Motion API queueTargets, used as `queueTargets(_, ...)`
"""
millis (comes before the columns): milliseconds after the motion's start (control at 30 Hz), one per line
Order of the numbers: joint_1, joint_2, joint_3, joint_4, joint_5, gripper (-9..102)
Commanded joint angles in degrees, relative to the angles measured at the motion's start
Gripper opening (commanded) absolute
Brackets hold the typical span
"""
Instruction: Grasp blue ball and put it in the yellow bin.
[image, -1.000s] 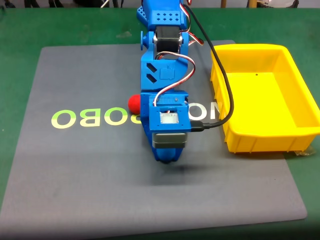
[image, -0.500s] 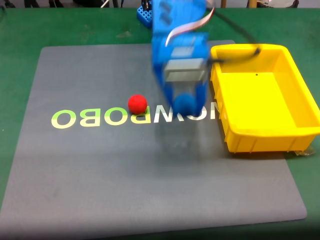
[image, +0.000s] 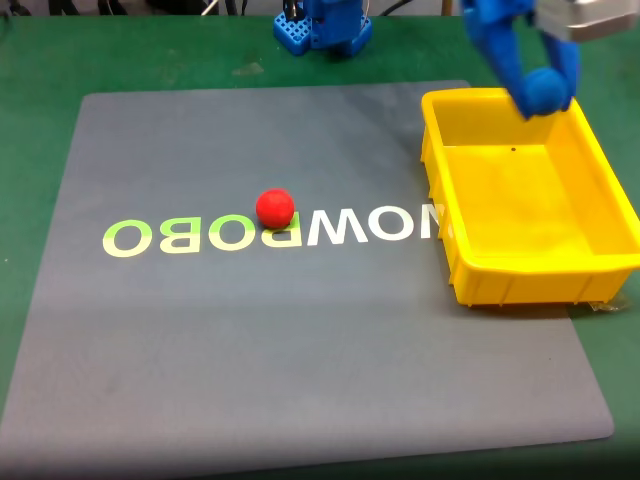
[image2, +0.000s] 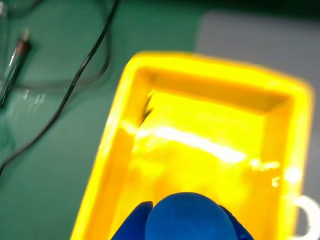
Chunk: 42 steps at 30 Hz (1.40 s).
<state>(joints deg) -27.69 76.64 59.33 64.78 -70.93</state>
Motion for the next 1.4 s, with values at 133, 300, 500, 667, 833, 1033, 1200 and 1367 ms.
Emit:
queueTargets(133,-3.34,4.48,2.64,-2.64,1.67,3)
queueTargets(300,-1.58,4.92,3.78,-2.55,1.14,3)
queueTargets(500,0.79,6.33,4.31,-2.64,0.62,17)
queueTargets(667,2.11,8.0,6.06,-2.81,0.26,30)
queueTargets(833,2.72,10.02,7.65,-3.16,-0.18,33)
queueTargets(1033,3.69,16.79,12.66,-3.25,-0.79,31)
queueTargets(1200,6.06,37.0,31.03,-3.87,-2.64,27)
queueTargets(1367,12.39,63.02,59.85,-5.71,-8.09,5)
